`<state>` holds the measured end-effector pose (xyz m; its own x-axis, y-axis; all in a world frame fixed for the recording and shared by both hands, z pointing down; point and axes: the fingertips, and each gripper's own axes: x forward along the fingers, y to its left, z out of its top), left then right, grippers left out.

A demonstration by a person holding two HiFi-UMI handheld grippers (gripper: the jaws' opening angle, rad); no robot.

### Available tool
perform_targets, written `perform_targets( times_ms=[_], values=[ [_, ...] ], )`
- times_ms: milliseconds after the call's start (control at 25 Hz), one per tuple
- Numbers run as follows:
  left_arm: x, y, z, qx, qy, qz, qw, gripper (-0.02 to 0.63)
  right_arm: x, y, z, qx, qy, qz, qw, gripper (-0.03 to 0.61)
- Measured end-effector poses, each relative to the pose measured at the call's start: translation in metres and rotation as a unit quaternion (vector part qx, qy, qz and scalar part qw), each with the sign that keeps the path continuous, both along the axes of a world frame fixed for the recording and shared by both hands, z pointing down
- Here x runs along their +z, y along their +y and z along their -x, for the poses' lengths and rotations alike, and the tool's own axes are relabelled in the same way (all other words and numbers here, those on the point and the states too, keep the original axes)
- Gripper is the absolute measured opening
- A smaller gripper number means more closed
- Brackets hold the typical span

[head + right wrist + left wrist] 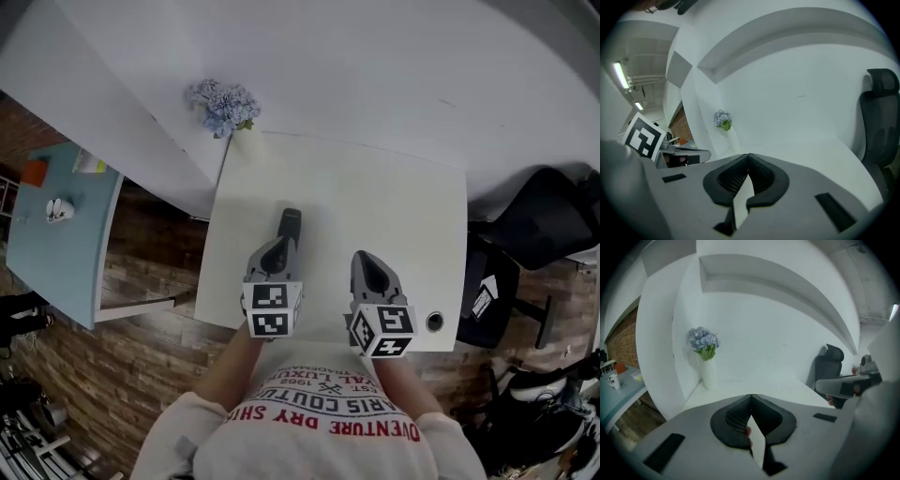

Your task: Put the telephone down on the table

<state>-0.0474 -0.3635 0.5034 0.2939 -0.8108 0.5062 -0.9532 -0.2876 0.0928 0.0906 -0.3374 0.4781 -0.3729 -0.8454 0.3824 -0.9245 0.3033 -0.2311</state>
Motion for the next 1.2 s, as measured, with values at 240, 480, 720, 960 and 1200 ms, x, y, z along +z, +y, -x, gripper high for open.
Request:
perform_targets(
  times_ms=[240, 480, 720, 960, 1200],
  values=[
    [-0.063, 0.006, -0.012, 0.024, 0.036, -0.094, 0.9947, 0.025, -0.034, 0.0, 0.007, -0.012, 0.013, -0.065, 0.998, 0.017],
    [-0.112, 0.014, -0.019, 0.043, 0.052, -0.153, 0.9859, 0.025, -0.053, 0.003, 0.011, -0.02, 0.022, -0.096, 0.995, 0.017],
    [-0.119, 0.019, -0.03, 0.074, 0.055, -0.164, 0.9822, 0.025, -0.064, 0.008, 0.012, -0.028, 0.036, -0.121, 0.992, 0.017],
    [-0.112, 0.022, -0.032, 0.079, 0.06, -0.149, 0.9839, 0.025, -0.065, 0.011, 0.012, -0.027, 0.037, -0.123, 0.991, 0.017],
    [-0.106, 0.021, -0.032, 0.088, 0.07, -0.127, 0.9854, 0.025, -0.063, 0.01, 0.015, -0.029, 0.041, -0.119, 0.992, 0.017]
  ],
)
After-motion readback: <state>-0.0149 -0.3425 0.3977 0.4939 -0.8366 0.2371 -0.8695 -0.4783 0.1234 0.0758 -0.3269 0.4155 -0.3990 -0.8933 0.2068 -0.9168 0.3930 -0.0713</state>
